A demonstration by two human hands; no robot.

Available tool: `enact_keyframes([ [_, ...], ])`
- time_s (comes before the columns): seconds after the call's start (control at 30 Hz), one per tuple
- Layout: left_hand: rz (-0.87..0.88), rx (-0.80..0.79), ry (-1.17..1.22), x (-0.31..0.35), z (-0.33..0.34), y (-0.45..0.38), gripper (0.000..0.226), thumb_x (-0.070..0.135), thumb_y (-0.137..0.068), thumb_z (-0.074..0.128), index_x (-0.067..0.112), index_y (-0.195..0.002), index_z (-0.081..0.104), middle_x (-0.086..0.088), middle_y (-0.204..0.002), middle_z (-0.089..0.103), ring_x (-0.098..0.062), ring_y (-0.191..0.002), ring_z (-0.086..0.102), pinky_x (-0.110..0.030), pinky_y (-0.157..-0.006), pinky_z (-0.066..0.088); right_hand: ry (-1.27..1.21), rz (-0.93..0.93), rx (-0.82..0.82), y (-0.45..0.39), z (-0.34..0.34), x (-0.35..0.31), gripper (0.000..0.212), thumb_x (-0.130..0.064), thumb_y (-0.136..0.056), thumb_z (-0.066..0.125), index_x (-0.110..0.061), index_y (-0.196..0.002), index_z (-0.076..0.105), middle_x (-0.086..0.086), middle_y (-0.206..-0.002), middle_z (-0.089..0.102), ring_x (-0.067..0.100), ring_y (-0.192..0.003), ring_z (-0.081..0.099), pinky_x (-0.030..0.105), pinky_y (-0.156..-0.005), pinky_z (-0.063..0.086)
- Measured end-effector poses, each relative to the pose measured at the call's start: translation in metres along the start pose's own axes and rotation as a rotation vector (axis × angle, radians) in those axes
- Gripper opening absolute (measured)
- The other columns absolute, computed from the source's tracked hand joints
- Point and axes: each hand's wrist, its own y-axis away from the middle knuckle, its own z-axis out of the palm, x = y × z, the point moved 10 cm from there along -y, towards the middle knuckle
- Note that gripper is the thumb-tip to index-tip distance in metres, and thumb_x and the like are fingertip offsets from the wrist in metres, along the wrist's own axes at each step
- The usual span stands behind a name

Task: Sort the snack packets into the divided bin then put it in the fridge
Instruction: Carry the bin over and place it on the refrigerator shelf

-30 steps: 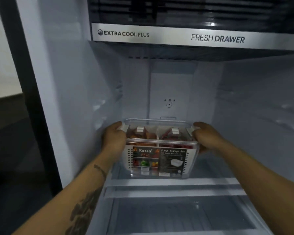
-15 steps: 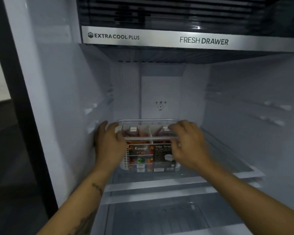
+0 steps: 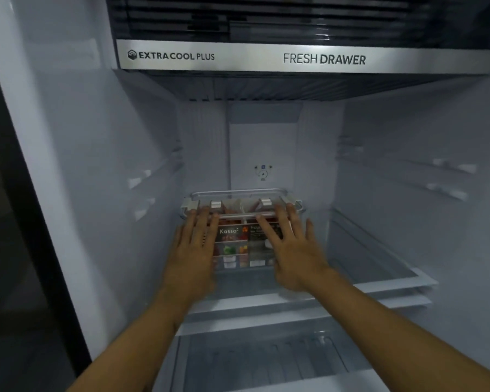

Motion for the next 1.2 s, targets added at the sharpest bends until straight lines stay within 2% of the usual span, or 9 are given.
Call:
enact_keyframes([
  [0.17,-0.089,-0.228,-0.078,-0.010,0.013,-0.027,0.115,0.030,-0.082,0.070,0.015,-0.154,-0.019,-0.007,-0.161,-0.026,-0.029,-0.150,-0.016,-0.048,-0.123,0.004,-0.005,0.019,-0.259,-0.030,0.004,0.007,0.112,-0.033,-0.089,0.064,-0.033,-0.151,-0.029,0.010,-0.153,-0.044,0.036,-0.144,-0.034,0.067,-0.116,-0.003],
  [0.33,-0.121,-0.359,0.026,-0.010,0.011,-0.023,0.115,0.033,-0.077,0.071,0.017,-0.156,-0.012,-0.003,-0.162,-0.023,-0.031,-0.151,0.000,-0.048,-0.119,0.022,-0.306,0.033,-0.351,-0.026,-0.004,0.006,0.091,-0.031,-0.094,0.056,-0.034,-0.157,-0.010,0.002,-0.160,-0.032,0.027,-0.149,-0.024,0.057,-0.121,0.002],
  [0.47,-0.091,-0.590,0.165,0.011,-0.011,0.001,0.094,0.027,-0.088,0.060,0.017,-0.157,-0.003,-0.005,-0.165,0.003,-0.025,-0.150,0.012,-0.037,-0.121,0.019,-0.634,0.093,-0.407,0.027,-0.023,0.014,0.076,-0.040,-0.100,0.048,-0.032,-0.159,-0.001,-0.003,-0.166,-0.013,0.022,-0.153,-0.009,0.042,-0.124,0.005],
  [0.57,-0.139,-0.692,0.318,0.030,-0.035,0.026,0.075,0.031,-0.088,0.058,0.020,-0.155,0.025,-0.001,-0.159,0.028,-0.022,-0.142,0.034,-0.029,-0.116,0.029,-0.805,0.161,-0.402,0.076,-0.043,0.023,0.068,-0.042,-0.101,0.046,-0.033,-0.159,0.011,0.000,-0.167,0.004,0.020,-0.152,0.008,0.034,-0.123,0.010],
  [0.67,-0.163,-0.751,0.429,0.061,-0.090,0.032,0.058,0.035,-0.081,0.054,0.025,-0.138,0.053,0.003,-0.133,0.060,-0.018,-0.116,0.059,-0.031,-0.103,0.046,-0.909,0.250,-0.479,0.128,-0.098,0.049,0.055,-0.040,-0.102,0.047,-0.029,-0.154,0.030,-0.003,-0.155,0.027,0.017,-0.136,0.039,0.025,-0.112,0.028],
  [0.77,-0.178,-0.755,0.539,0.094,-0.164,0.026,0.039,0.017,-0.087,0.058,0.021,-0.126,0.064,0.006,-0.106,0.068,-0.017,-0.096,0.065,-0.029,-0.091,0.053,-0.893,0.283,-0.534,0.166,-0.161,0.074,0.048,-0.040,-0.102,0.047,-0.028,-0.149,0.038,-0.002,-0.152,0.033,0.018,-0.134,0.042,0.030,-0.112,0.033],
  [0.97,-0.063,-0.779,0.551,0.151,-0.320,0.005,0.035,0.018,-0.091,0.055,0.020,-0.125,0.064,0.001,-0.106,0.069,-0.017,-0.092,0.065,-0.034,-0.087,0.055,-0.792,0.328,-0.569,0.217,-0.305,0.106,0.045,-0.041,-0.102,0.047,-0.024,-0.144,0.044,0.003,-0.150,0.040,0.021,-0.134,0.042,0.032,-0.110,0.034],
  [1.1,0.015,-0.739,0.624,0.183,-0.424,-0.002,0.034,0.020,-0.094,0.055,0.023,-0.127,0.062,0.004,-0.110,0.066,-0.013,-0.100,0.063,-0.029,-0.091,0.053,-0.721,0.342,-0.485,0.252,-0.411,0.122,0.043,-0.040,-0.100,0.049,-0.023,-0.140,0.049,0.006,-0.142,0.049,0.023,-0.123,0.051,0.036,-0.104,0.042],
  [1.2,0.039,-0.674,0.744,0.211,-0.489,0.002,0.028,0.019,-0.096,0.055,0.029,-0.121,0.063,0.008,-0.109,0.067,-0.007,-0.098,0.063,-0.026,-0.087,0.053,-0.695,0.387,-0.387,0.289,-0.483,0.138,0.042,-0.038,-0.100,0.052,-0.022,-0.138,0.052,0.004,-0.137,0.054,0.021,-0.121,0.053,0.029,-0.098,0.041],
])
